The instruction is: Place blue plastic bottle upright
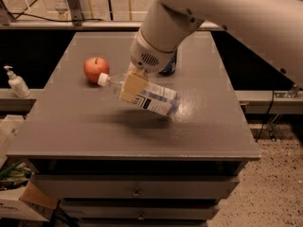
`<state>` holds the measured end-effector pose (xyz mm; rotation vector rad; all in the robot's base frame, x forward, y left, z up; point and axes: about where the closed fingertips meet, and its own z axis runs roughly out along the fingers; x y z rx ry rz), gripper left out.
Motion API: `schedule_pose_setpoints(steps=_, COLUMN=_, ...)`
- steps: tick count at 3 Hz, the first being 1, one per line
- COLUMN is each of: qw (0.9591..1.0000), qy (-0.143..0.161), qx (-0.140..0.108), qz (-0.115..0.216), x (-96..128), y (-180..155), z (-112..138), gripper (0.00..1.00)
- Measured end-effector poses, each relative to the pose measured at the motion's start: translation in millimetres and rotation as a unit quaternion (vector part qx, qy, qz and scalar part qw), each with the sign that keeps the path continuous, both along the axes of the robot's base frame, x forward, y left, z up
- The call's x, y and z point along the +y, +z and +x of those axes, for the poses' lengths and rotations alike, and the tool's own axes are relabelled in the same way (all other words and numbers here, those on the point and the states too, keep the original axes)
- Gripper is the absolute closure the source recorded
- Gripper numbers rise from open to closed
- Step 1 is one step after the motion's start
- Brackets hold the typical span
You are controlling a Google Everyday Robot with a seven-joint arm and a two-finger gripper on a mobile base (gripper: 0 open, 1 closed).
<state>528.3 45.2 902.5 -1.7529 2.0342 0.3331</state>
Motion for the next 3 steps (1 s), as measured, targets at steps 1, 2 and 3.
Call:
schedule_pose_setpoints(steps=1, qw=0.9947, qy=-0.015, qx=0.001, qz=0.102, x=-23.9, y=26.0, z=18.2, gripper=1.00)
schedule_pose_setpoints(steps=2, qw=0.9814, qy=-0.026, qx=0.006, qz=0.190, x=-43.1, y=49.4, z=27.7, gripper=1.00)
schedule_pose_setpoints(steps=3, qw=0.9642, qy=-0.029, qx=0.013, qz=0.263, x=-57.2, y=66.7, z=27.3, gripper=1.00)
